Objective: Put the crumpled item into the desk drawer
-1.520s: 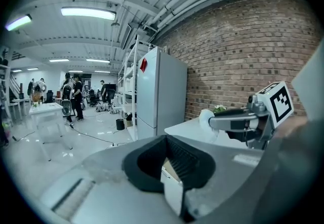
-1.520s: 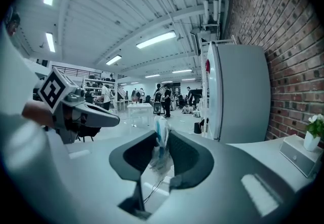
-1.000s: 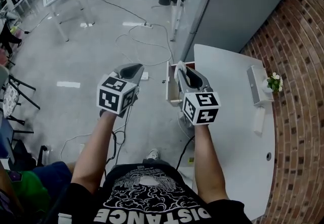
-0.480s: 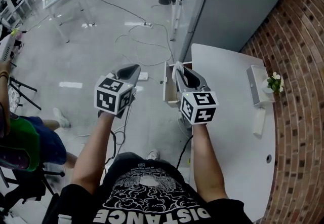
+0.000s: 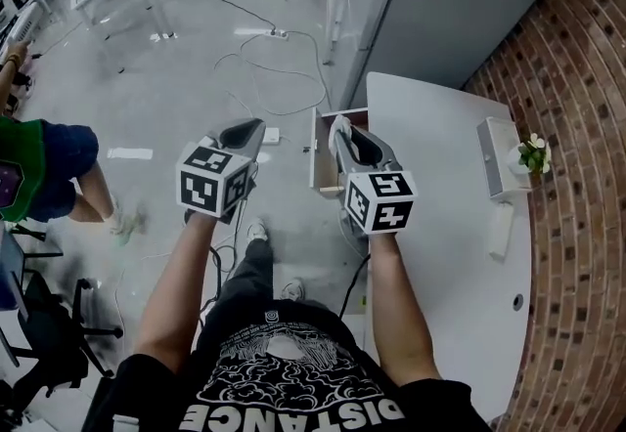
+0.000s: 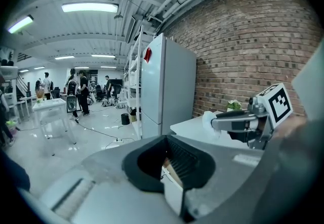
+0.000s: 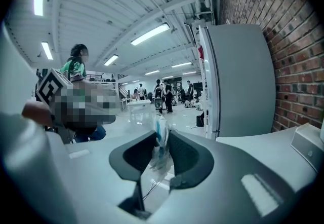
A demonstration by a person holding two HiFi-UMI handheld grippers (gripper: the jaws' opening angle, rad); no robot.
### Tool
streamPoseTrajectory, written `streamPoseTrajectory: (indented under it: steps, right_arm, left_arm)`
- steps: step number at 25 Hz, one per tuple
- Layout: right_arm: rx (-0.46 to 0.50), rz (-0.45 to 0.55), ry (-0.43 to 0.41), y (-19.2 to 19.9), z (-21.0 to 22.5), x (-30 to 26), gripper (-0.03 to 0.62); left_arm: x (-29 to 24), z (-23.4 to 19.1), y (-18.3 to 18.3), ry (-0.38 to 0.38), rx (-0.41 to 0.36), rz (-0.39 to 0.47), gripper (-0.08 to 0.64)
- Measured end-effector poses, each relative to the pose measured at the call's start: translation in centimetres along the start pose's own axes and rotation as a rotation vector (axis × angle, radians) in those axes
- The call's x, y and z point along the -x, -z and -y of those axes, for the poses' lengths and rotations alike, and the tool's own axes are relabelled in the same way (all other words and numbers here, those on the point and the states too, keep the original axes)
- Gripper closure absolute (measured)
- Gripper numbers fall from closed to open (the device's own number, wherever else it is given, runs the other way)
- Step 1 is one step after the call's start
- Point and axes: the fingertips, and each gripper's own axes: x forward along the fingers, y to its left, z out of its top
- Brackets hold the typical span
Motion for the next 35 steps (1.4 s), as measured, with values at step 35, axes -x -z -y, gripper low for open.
streamPoseTrajectory:
  steps: [35]
  right_arm:
    - [-0.209,-0.299,0.172,14.0,9.8,-16.1,0.505]
  left_arm:
    - [-20.7,-6.8,10.0,0.251,0.075,-0.261,0.561]
